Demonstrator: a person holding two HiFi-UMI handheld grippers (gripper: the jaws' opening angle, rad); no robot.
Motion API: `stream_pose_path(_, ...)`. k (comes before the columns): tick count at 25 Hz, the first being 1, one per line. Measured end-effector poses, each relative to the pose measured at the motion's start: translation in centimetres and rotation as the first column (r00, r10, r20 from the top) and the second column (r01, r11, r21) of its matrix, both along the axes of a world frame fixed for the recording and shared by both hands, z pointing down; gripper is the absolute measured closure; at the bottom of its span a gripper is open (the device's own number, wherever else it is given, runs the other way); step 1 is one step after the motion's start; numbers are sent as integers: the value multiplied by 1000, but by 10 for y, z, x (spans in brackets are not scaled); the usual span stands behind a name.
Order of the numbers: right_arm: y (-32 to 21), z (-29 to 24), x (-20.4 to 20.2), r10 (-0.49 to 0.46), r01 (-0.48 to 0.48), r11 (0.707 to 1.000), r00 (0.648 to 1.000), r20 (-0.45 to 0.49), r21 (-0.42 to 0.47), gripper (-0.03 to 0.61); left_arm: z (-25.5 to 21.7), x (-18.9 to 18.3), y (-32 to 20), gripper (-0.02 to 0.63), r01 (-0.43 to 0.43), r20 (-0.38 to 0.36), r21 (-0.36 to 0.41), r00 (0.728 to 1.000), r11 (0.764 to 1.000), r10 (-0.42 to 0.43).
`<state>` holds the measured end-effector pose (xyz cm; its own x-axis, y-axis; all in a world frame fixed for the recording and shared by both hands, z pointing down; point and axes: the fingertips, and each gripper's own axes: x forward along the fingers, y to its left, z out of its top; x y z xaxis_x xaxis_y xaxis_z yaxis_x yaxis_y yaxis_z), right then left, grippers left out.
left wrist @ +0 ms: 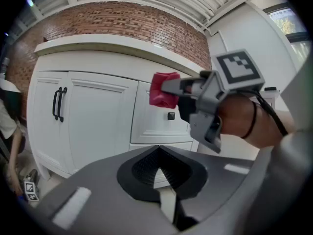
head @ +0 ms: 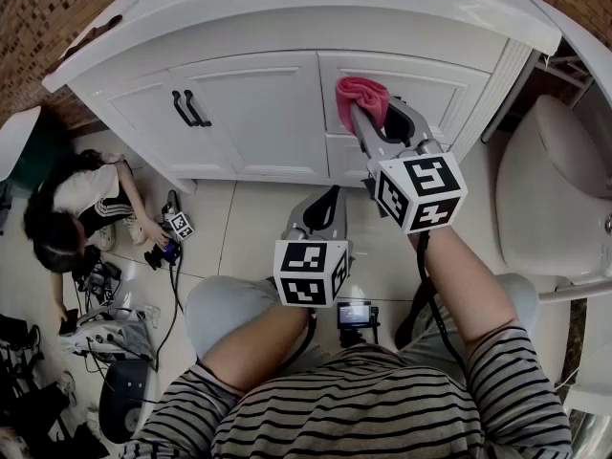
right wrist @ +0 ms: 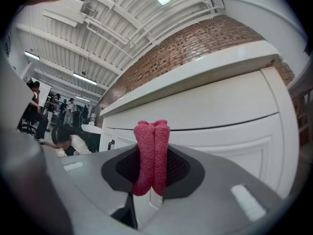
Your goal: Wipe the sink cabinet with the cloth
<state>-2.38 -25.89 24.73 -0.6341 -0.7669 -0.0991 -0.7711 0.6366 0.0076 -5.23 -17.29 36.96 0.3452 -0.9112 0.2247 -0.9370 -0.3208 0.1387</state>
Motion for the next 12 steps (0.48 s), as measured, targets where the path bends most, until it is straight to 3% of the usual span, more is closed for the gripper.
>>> stream_pose_path(6, -45, -24, -38, 23, -22, 999, 999, -27, 23, 476, 7, -12, -2, 620, 26, 17, -20, 1000, 999, -26)
stream_pose_path(9, -51, -22, -21, 64, -62, 998, 996, -59, 33, 474, 10, -16, -4, 620, 31, 4, -34, 1000, 999, -31)
stream_pose_path(12, -51, -15, 27, 146, -144, 989, 987, -67, 31, 474, 11, -14, -4, 621, 20, -5, -38, 1000, 999, -20)
